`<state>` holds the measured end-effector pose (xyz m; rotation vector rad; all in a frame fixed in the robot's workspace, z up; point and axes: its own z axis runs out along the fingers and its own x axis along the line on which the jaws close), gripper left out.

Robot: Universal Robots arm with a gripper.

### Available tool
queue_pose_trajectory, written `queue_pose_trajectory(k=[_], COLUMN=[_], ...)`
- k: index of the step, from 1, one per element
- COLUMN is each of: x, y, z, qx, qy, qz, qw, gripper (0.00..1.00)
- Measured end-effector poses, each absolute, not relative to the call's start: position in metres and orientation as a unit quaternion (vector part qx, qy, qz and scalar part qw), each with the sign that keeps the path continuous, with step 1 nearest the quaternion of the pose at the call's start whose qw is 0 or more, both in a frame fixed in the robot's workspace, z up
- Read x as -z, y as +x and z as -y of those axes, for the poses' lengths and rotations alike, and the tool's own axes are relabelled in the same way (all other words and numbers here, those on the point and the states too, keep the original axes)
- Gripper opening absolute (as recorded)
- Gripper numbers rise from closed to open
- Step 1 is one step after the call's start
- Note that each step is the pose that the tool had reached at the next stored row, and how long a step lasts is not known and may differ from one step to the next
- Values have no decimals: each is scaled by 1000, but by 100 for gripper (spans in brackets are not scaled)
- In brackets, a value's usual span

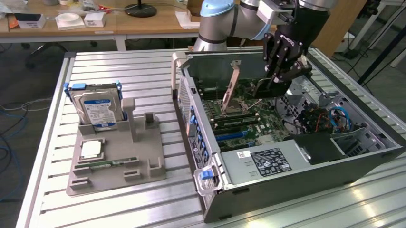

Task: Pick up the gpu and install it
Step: 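Insert the gpu into the slot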

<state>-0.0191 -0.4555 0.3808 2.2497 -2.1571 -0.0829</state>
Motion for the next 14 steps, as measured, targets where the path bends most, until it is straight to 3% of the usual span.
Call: queue_pose_trajectory(k=[14], x=[-377], y=[-19], z=[456], qx=[27], qy=[721], qz=[692], qw=[12], gripper=[26])
